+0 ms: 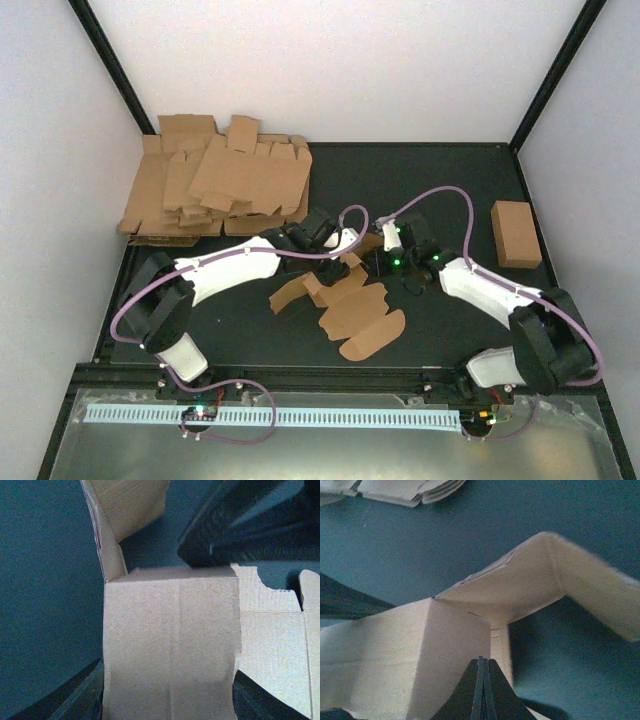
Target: Fold the paper box
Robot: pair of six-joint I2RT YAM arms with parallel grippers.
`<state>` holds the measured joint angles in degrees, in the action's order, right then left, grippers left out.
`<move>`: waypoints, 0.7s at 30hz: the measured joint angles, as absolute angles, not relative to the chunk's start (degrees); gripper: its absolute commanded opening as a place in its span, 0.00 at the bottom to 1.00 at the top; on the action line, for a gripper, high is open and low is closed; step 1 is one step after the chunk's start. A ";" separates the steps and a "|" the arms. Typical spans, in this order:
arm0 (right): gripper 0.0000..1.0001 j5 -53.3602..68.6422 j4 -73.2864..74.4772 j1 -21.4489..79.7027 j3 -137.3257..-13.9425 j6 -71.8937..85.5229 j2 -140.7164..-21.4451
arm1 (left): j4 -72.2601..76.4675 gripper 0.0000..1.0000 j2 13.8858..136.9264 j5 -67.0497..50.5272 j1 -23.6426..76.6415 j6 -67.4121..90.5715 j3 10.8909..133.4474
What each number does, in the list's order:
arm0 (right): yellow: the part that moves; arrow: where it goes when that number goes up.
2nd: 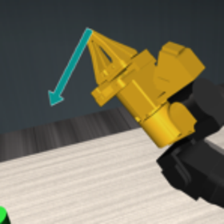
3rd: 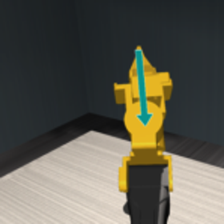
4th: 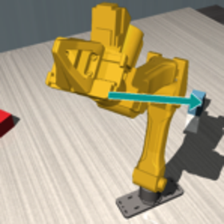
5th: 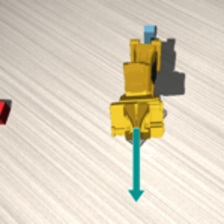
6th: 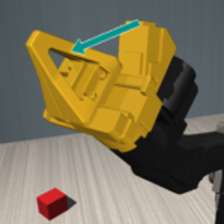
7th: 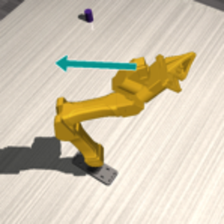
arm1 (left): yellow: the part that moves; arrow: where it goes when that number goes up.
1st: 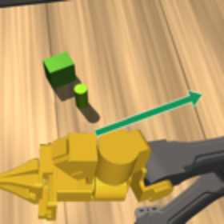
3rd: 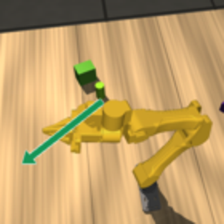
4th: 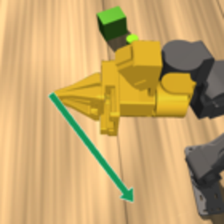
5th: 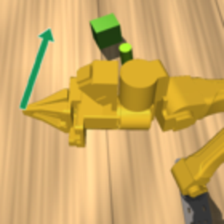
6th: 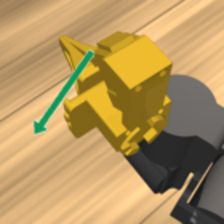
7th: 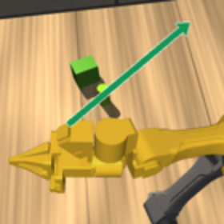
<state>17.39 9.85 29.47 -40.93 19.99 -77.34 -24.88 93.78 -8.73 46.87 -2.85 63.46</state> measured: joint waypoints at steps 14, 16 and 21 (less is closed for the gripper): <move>0.02 29.58 1.67 29.32 -35.94 24.75 -80.47 | -27.81 0.56 95.39 1.56 51.35 -2.92 65.78; 0.02 29.65 1.39 29.26 -35.86 25.30 -80.47 | -27.83 0.56 95.42 2.39 51.81 -2.90 65.78; 0.18 25.80 3.07 29.06 -35.86 25.06 -79.35 | -28.10 0.56 96.03 5.80 52.66 -2.90 66.13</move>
